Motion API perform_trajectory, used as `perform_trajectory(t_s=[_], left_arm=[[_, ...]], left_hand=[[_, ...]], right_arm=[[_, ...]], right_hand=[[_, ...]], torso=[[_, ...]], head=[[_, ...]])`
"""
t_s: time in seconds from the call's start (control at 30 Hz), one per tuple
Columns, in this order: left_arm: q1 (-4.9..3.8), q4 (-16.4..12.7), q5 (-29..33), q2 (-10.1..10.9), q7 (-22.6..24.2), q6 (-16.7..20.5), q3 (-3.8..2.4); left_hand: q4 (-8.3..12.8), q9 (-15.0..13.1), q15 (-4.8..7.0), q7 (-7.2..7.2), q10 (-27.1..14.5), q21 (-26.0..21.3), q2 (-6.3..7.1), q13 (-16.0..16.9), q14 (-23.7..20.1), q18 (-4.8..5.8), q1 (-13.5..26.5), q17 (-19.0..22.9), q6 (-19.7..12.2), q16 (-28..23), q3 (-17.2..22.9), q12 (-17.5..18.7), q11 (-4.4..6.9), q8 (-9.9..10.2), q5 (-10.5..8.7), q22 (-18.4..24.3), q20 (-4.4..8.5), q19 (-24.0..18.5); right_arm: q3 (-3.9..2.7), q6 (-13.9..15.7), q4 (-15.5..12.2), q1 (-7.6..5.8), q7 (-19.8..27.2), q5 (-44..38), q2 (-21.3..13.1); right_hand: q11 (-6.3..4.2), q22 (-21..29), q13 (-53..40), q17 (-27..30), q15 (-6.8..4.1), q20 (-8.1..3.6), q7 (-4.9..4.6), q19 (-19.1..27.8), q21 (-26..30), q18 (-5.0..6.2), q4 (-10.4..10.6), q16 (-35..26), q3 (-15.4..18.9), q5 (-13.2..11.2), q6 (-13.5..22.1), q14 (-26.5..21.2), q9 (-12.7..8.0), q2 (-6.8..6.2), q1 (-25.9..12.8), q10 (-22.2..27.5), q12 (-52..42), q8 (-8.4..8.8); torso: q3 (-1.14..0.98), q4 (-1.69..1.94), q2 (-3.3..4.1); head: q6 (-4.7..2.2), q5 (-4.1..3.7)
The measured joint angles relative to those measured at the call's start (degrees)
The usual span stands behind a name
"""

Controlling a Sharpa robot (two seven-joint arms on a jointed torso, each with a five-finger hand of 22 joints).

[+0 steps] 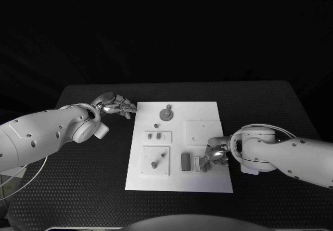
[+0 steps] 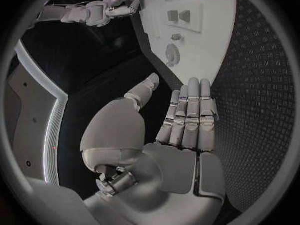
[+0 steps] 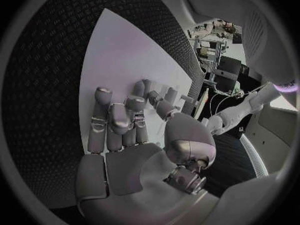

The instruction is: Assemble the parts on the task board

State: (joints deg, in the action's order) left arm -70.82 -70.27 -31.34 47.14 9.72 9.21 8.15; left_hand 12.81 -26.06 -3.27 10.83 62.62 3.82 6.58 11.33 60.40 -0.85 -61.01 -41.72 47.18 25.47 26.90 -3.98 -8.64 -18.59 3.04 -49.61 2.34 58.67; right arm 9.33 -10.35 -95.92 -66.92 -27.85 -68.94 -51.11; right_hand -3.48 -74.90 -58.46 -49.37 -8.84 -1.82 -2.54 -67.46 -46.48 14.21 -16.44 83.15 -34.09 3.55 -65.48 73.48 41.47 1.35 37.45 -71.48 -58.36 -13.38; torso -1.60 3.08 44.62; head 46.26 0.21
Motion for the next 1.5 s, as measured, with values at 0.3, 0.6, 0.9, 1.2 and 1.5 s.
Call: perform_trajectory(t_s=[0.3,0.6,0.9,1.2,1.5], left_arm=[[0.0,0.0,0.0,0.0,-0.01,-0.02,0.0],[0.0,0.01,0.0,0.01,-0.01,-0.03,0.01],[0.0,0.01,0.0,0.04,-0.01,-0.06,0.01],[0.0,-0.03,0.0,0.05,-0.08,-0.16,0.01],[0.0,-0.04,0.0,0.07,-0.16,-0.24,0.01]], left_hand=[[0.0,0.0,0.0,0.0,0.0,0.0,0.0,-0.01,0.0,0.0,0.0,-0.04,0.0,0.0,0.0,0.0,0.0,0.0,0.0,0.05,0.0,0.0],[0.0,0.0,0.0,0.0,0.0,0.0,0.0,-0.05,0.0,0.0,0.0,-0.1,0.0,0.0,0.0,0.0,0.0,0.0,0.0,0.04,0.0,0.0],[0.0,0.0,0.0,0.0,0.0,0.0,0.0,-0.04,0.0,0.0,0.0,-0.09,0.0,0.0,0.0,0.0,0.0,0.0,0.0,0.04,0.0,0.0],[0.0,0.0,-0.01,0.0,0.0,0.0,0.0,-0.04,-0.01,0.0,0.0,-0.15,0.0,-0.22,0.0,0.0,0.0,0.0,0.0,0.04,0.0,0.0],[0.0,0.0,-0.01,0.0,0.0,0.0,0.0,-0.04,-0.01,0.0,0.0,-0.19,0.0,-0.22,0.0,0.0,0.0,0.0,0.0,0.03,0.0,0.0]], right_arm=[[-0.01,0.02,-0.28,0.0,-0.28,-0.11,-0.51],[0.13,-0.04,-1.3,-0.15,-0.81,-5.17,-1.41],[0.09,-0.02,-1.49,-0.68,-1.84,-10.49,-1.87],[0.15,-0.79,-1.76,-0.66,-2.69,-16.19,-0.92],[0.1,-1.92,-1.63,-0.7,-3.2,-17.8,-0.27]], right_hand=[[0.0,-0.05,0.0,0.15,0.0,0.0,0.0,0.0,0.0,0.0,-0.16,0.0,0.16,0.0,0.0,0.0,0.02,-0.46,0.46,0.0,0.0,-0.16],[0.0,-0.04,0.11,0.34,0.08,0.0,0.71,0.0,0.0,0.01,0.1,0.0,0.73,0.0,-0.28,0.08,0.04,-4.94,0.49,0.0,0.0,-0.16],[0.84,-0.04,0.18,0.46,0.59,0.29,1.22,0.31,0.32,0.0,0.88,-0.51,0.26,0.0,0.23,-0.44,-0.52,-6.42,-0.09,0.83,0.23,-0.16],[1.56,-0.03,0.18,0.48,1.18,0.51,2.32,0.93,0.66,-0.01,2.0,-0.74,-0.55,0.0,-0.69,-1.04,-0.73,-7.1,-0.31,1.56,0.45,-0.27],[1.76,-0.03,0.08,0.36,1.47,0.4,3.03,1.45,0.66,0.0,-0.11,-0.74,-1.19,-0.05,-1.43,-1.33,-0.97,-3.81,5.38,1.76,0.45,-0.27]], torso=[[0.01,0.0,0.0],[0.01,-0.03,0.0],[-0.01,-0.02,0.0],[0.01,-0.03,0.0],[0.04,0.0,-0.01]], head=[[-0.03,-0.02],[-0.07,-0.09],[-0.09,-0.16],[-0.1,-0.25],[-0.1,-0.31]])
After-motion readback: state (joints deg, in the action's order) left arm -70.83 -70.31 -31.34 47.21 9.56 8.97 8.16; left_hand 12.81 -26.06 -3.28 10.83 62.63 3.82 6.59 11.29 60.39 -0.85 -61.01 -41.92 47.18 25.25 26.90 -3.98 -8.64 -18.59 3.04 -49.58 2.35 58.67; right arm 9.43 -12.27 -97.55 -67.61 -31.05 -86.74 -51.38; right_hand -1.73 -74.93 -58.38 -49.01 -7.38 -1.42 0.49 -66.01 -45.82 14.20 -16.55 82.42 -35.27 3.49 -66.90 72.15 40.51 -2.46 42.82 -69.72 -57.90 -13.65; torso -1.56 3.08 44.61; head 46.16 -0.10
